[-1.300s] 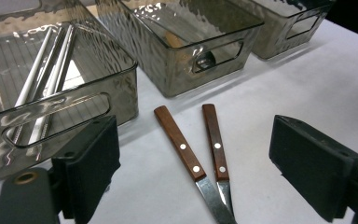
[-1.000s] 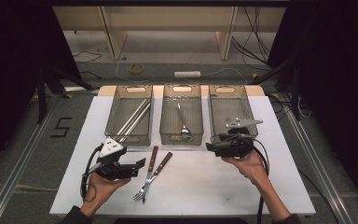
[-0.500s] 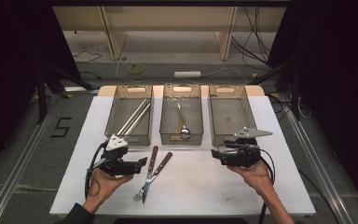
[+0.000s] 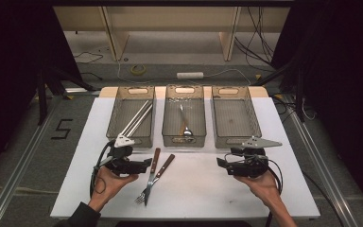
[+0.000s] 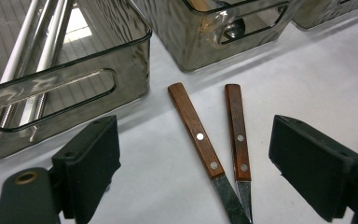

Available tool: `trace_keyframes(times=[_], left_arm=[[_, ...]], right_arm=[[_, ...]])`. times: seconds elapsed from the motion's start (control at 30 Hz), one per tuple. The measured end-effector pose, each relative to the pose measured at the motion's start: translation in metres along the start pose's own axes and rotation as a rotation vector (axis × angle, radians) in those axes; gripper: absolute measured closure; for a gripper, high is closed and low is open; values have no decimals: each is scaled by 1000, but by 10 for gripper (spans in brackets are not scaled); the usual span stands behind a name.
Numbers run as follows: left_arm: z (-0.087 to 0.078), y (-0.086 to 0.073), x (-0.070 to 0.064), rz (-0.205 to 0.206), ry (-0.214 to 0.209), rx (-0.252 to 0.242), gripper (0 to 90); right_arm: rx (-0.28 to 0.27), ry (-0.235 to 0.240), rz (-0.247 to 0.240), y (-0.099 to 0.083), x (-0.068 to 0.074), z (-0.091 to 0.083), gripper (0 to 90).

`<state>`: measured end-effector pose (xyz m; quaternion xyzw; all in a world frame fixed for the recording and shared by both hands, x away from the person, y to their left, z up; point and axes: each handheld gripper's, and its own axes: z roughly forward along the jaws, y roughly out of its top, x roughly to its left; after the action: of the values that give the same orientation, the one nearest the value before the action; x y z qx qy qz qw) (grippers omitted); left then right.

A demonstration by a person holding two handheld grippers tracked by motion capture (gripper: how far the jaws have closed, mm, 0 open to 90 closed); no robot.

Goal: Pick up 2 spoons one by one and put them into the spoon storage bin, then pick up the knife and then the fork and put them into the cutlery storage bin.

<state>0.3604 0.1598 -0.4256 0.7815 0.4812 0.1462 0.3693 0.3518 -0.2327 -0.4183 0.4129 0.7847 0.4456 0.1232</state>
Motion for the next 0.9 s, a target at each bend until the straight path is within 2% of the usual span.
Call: trace_keyframes(times=[0.63,0.9], left_arm=[[18,8,1,-3,-2,107,158],[31,8,0,-21,3,169,160]], right_arm=[[20,8,-4,-12,6,-5,261],[32,12,-4,-14,6,-4,261]])
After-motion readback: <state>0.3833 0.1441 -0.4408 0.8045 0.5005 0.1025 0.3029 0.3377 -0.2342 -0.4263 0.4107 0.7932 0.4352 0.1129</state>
